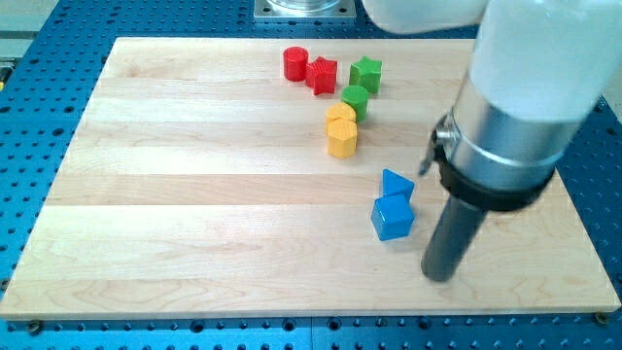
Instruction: Move the cube into the traingle
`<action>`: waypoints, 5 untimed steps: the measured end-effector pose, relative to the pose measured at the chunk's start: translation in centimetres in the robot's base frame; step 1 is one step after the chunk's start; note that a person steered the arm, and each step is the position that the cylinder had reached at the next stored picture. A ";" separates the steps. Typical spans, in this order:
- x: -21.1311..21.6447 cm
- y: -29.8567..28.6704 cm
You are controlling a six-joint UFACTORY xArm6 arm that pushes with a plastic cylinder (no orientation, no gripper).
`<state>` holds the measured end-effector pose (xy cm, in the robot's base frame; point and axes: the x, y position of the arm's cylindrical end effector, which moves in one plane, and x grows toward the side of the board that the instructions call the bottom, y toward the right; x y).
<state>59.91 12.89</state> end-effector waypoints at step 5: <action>-6.8 -2.0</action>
